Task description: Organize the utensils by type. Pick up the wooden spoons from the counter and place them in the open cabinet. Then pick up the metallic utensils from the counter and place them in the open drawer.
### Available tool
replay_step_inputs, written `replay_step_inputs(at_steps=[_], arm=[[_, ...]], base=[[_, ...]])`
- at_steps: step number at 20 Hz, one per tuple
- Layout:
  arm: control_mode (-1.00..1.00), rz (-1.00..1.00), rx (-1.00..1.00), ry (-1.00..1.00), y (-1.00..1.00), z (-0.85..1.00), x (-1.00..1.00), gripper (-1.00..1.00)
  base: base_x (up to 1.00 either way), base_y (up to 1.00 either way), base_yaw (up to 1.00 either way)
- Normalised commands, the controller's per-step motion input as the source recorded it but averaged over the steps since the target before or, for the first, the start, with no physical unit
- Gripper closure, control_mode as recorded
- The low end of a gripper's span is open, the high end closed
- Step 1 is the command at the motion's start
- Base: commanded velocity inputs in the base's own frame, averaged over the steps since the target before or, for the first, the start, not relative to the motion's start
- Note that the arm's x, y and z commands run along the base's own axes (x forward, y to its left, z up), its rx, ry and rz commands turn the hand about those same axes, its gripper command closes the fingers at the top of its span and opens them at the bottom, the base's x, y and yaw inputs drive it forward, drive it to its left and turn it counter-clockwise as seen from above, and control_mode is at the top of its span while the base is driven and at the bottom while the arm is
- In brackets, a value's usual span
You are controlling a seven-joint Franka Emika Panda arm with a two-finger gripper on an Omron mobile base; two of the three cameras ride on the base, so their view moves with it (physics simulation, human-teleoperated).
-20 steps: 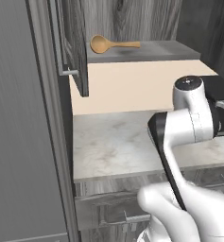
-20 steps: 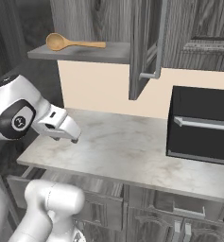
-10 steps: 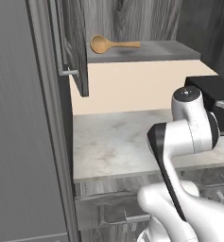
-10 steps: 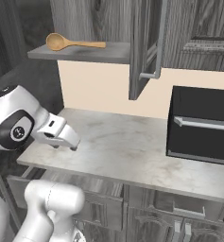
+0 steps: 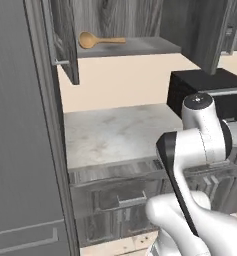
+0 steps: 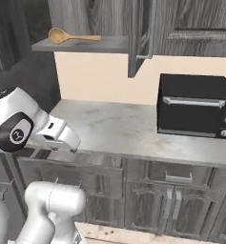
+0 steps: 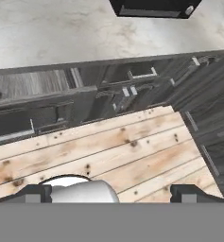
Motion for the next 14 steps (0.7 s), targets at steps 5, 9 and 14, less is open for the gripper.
replay_step_inputs(at_steps=[5,9,14], arm=[[1.00,0.00,0.00,0.00,0.00,0.00,0.00,-1.00],[1.00,0.00,0.00,0.00,0.00,0.00,0.00,-1.00],[1.00,0.00,0.00,0.00,0.00,0.00,0.00,-1.00]], base=[[-0.22,0.01,-0.84],[0.01,0.01,-1.00],[0.06,0.00,-0.99]])
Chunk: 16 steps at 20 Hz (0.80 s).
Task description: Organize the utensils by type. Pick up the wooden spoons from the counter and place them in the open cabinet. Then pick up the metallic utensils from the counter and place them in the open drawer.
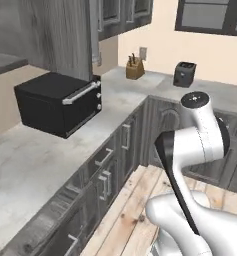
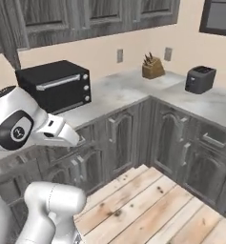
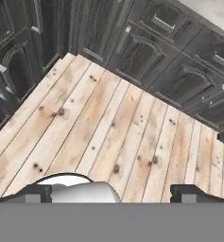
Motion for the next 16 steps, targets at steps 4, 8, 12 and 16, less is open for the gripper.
replay_step_inputs(at_steps=[4,8,12,16], arm=[[1.00,0.00,0.00,0.00,0.00,0.00,0.00,-1.00],[1.00,0.00,0.00,0.00,0.00,0.00,0.00,-1.00],[1.00,0.00,0.00,0.00,0.00,0.00,0.00,-1.00],[1.00,0.00,0.00,0.00,0.00,0.00,0.00,-1.00]], base=[[0.09,-0.02,-0.96],[0.10,-0.04,-0.95],[0.20,-0.03,-0.89],[0.37,0.00,-0.79]])
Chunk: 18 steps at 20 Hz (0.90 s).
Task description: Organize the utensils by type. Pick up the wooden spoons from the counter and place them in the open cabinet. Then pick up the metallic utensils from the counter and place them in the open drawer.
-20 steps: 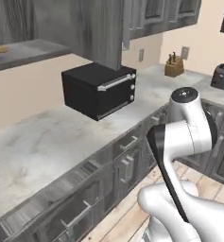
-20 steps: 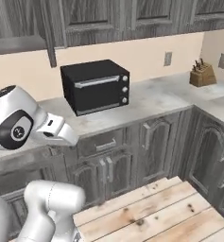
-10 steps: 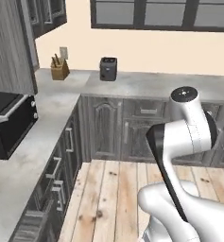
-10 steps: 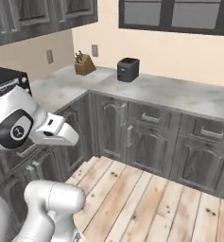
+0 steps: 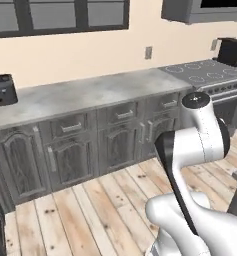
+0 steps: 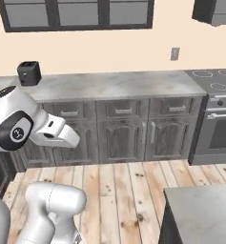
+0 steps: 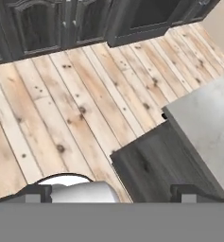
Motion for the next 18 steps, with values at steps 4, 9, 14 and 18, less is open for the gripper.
replay_step_inputs(at_steps=[4,9,14,18], arm=[[1.00,0.00,0.00,0.00,0.00,0.00,0.00,-1.00],[1.00,0.00,0.00,0.00,0.00,0.00,0.00,-1.00],[1.00,0.00,0.00,0.00,0.00,0.00,0.00,-1.00],[1.00,0.00,0.00,0.00,0.00,0.00,0.00,-1.00]], base=[[0.58,0.11,-0.65],[0.82,0.47,-0.44],[0.84,0.38,-0.44],[0.83,0.25,-0.42]])
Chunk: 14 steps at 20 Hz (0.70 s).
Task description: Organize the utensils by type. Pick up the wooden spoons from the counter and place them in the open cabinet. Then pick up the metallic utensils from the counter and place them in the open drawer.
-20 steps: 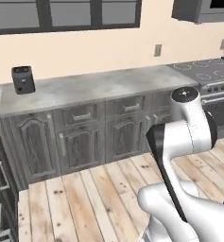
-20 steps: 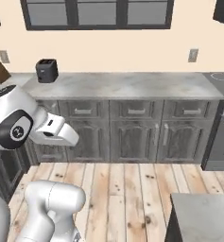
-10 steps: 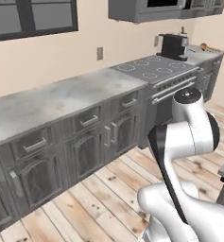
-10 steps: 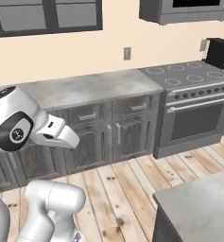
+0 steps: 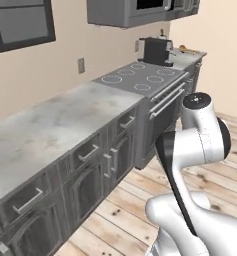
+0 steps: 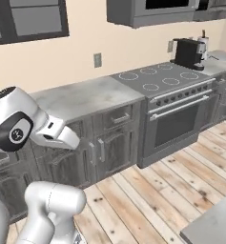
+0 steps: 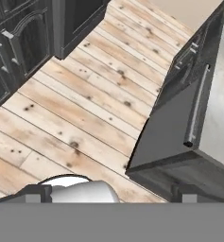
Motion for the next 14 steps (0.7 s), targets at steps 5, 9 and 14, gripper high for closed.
replay_step_inputs(at_steps=[5,9,14], arm=[[1.00,0.00,0.00,0.00,0.00,0.00,0.00,-1.00],[1.00,0.00,0.00,0.00,0.00,0.00,0.00,-1.00],[1.00,0.00,0.00,0.00,0.00,0.00,0.00,-1.00]], base=[[0.81,0.16,-0.39],[0.81,0.08,-0.37],[0.85,0.04,-0.28]])
